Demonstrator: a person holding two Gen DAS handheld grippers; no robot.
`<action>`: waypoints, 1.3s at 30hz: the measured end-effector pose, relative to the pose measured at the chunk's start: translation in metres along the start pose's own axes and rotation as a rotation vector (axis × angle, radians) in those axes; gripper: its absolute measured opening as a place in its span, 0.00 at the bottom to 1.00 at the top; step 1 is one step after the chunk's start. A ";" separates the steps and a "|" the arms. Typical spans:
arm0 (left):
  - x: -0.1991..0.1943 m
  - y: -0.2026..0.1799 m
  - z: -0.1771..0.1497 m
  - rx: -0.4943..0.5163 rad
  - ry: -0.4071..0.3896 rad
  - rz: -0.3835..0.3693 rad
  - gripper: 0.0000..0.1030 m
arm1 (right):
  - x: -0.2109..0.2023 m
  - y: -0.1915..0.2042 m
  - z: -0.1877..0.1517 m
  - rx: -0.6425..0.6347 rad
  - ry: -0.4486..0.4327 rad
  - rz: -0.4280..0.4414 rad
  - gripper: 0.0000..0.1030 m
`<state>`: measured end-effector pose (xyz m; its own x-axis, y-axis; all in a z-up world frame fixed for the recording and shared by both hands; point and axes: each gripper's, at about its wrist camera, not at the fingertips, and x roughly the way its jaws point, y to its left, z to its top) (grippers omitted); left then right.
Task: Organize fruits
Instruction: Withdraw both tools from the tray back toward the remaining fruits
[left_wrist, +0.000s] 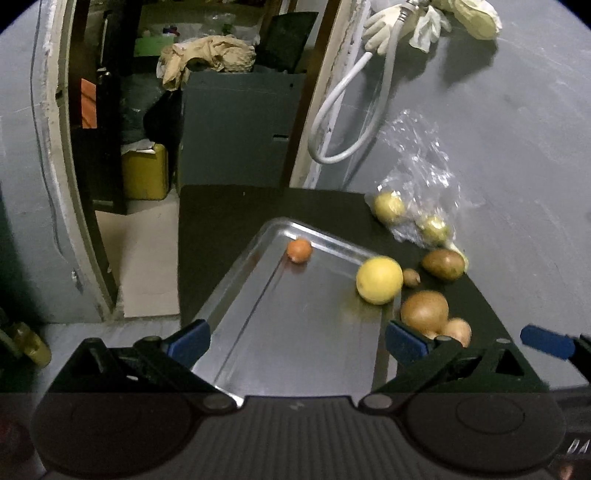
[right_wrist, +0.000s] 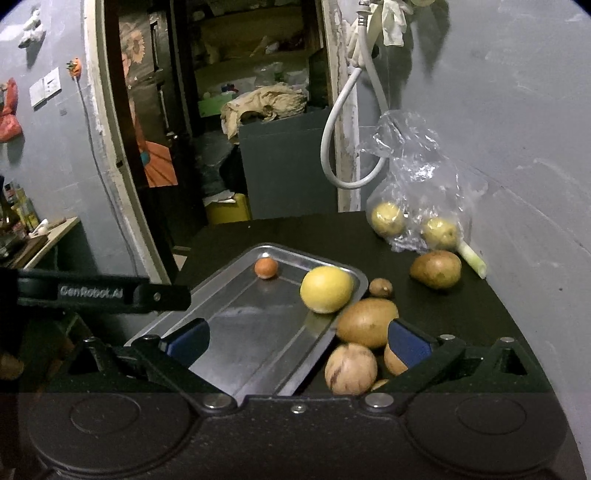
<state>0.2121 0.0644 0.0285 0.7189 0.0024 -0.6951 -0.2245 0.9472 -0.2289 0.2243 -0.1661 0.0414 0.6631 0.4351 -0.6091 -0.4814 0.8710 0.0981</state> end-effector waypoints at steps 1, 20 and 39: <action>-0.005 0.001 -0.005 -0.001 0.004 0.002 0.99 | -0.005 0.001 -0.002 -0.001 0.002 -0.001 0.99; -0.038 0.007 -0.072 -0.042 0.169 0.034 0.99 | -0.041 0.000 -0.045 -0.083 0.110 0.010 0.99; -0.013 -0.050 -0.094 0.141 0.328 -0.039 0.99 | -0.021 -0.047 -0.084 -0.018 0.371 -0.164 0.99</action>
<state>0.1518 -0.0134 -0.0152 0.4708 -0.1154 -0.8746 -0.0916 0.9796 -0.1786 0.1855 -0.2354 -0.0164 0.4817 0.1757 -0.8585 -0.3987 0.9164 -0.0362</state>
